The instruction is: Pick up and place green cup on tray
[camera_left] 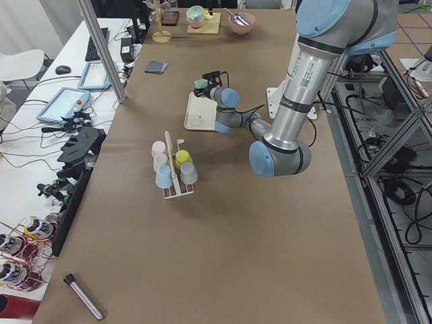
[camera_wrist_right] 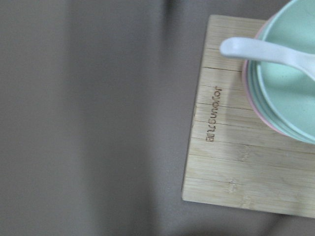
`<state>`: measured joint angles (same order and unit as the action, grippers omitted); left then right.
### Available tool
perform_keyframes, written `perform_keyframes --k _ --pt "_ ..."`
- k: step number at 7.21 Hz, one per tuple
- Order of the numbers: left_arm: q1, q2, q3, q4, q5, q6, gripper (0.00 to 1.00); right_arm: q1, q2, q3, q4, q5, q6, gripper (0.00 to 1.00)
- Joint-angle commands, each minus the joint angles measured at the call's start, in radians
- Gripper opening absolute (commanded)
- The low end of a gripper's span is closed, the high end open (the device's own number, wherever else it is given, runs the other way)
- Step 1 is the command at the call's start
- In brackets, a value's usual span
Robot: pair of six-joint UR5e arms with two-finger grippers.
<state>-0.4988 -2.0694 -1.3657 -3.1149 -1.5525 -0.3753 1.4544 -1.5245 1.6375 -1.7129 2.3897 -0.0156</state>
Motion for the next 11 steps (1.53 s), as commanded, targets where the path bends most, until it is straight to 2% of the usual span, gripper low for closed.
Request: perform_keyframes --k 1,2,5,8,11 --pt "0.034 -0.030 0.130 -0.118 -0.024 -0.124 0.11 0.050 -0.006 -0.039 -0.001 -0.006 -0.001 1.00" --pt "0.054 -0.032 0.169 -0.166 -0.018 -0.131 0.12 0.052 -0.013 -0.042 -0.002 -0.007 0.005 1.00" --pt "0.059 -0.095 0.242 -0.171 0.035 -0.125 0.12 0.057 -0.008 -0.041 -0.004 -0.049 0.009 1.00" --pt "0.057 -0.095 0.261 -0.169 0.068 -0.119 0.16 0.070 -0.022 -0.045 -0.010 -0.052 0.013 1.00" --pt "0.059 -0.097 0.266 -0.165 0.083 -0.119 0.37 0.070 -0.017 -0.045 -0.014 -0.069 0.011 1.00"
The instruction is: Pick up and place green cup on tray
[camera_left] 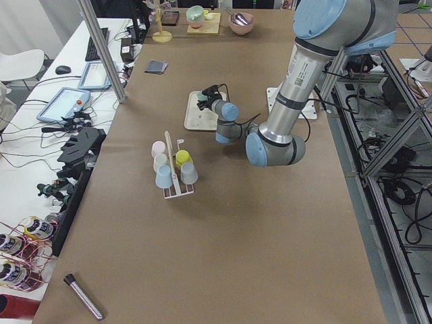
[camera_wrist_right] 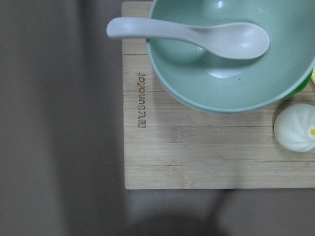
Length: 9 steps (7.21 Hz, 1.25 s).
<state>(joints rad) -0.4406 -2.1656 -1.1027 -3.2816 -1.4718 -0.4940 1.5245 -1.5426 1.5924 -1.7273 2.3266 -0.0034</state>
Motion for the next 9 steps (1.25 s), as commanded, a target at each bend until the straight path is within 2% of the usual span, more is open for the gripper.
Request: perform_keyframes --k 1,2,3,4,8,9 --pt "0.000 -0.003 0.003 0.005 0.002 0.002 0.54 0.000 0.001 0.000 0.000 -0.006 -0.001 1.00" --pt "0.000 -0.003 0.004 0.008 0.002 0.000 0.54 0.000 0.001 0.000 -0.001 -0.007 -0.001 1.00" --pt "0.000 -0.005 0.003 0.011 0.002 0.000 0.64 0.000 -0.001 -0.002 0.000 -0.009 -0.003 1.00" --pt "0.000 -0.007 0.001 0.013 0.002 0.000 0.98 0.000 -0.002 -0.002 0.000 -0.009 -0.003 1.00" --pt "-0.001 -0.014 -0.022 0.017 -0.002 0.000 0.99 0.000 0.001 -0.002 -0.001 -0.007 -0.001 1.00" --pt "-0.004 -0.010 -0.069 0.052 -0.004 -0.001 0.99 0.000 0.001 -0.002 -0.001 -0.007 -0.001 1.00"
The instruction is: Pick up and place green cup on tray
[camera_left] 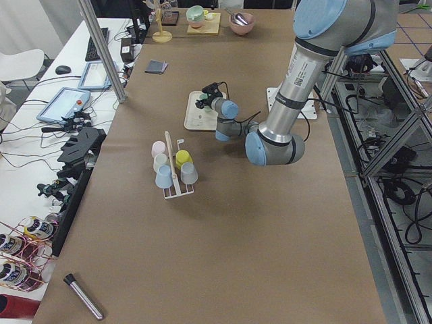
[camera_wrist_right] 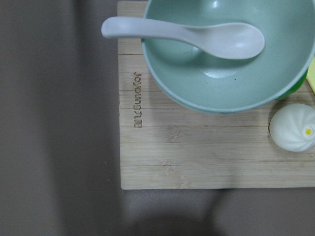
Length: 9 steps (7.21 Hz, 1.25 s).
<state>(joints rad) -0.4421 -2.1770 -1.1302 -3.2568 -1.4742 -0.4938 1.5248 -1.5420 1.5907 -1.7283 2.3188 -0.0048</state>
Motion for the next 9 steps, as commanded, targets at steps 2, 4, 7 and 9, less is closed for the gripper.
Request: perform_keyframes --k 2,4,7,9 --pt "-0.009 0.009 -0.152 0.087 -0.003 -0.011 0.99 0.000 0.002 0.000 0.001 0.002 0.000 1.00" --pt "-0.053 -0.009 -0.227 0.171 -0.003 -0.012 0.99 0.000 0.000 0.000 0.001 0.004 0.000 1.00" --pt "-0.206 -0.131 -0.448 0.904 -0.012 0.001 0.99 0.003 0.006 0.002 -0.002 0.010 0.002 1.00" --pt "-0.391 -0.132 -0.462 1.183 -0.012 0.001 0.99 0.008 0.005 0.002 -0.001 0.010 0.002 1.00"
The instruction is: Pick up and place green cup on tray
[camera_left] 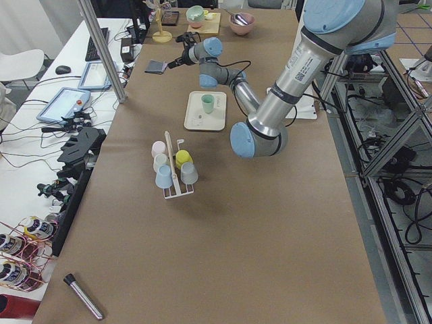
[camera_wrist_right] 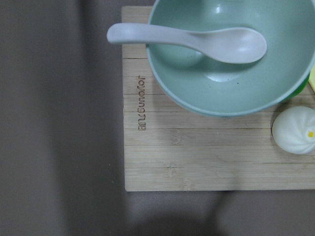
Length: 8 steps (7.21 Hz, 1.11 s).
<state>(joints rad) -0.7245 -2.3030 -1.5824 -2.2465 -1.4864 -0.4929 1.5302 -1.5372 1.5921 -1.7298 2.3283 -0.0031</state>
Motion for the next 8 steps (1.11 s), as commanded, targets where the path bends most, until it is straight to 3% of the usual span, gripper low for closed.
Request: perform_keyframes --k 1,2,3,6,8 --pt "-0.231 0.014 0.001 0.264 -0.005 0.001 0.99 0.002 0.000 0.000 0.001 0.002 0.000 1.00" --pt "-0.303 0.025 0.005 0.413 -0.029 -0.001 0.98 0.002 -0.001 0.000 -0.001 0.002 0.000 1.00" --pt "-0.408 0.030 0.002 0.579 -0.119 -0.001 0.98 0.002 -0.001 0.000 -0.001 0.002 0.000 1.00" --pt "-0.733 0.314 0.096 0.596 -0.721 -0.003 0.99 0.002 0.002 -0.003 -0.001 0.002 0.002 1.00" --pt "-0.799 0.490 0.090 0.598 -0.857 0.002 0.98 0.002 0.005 -0.003 -0.001 0.002 0.005 1.00"
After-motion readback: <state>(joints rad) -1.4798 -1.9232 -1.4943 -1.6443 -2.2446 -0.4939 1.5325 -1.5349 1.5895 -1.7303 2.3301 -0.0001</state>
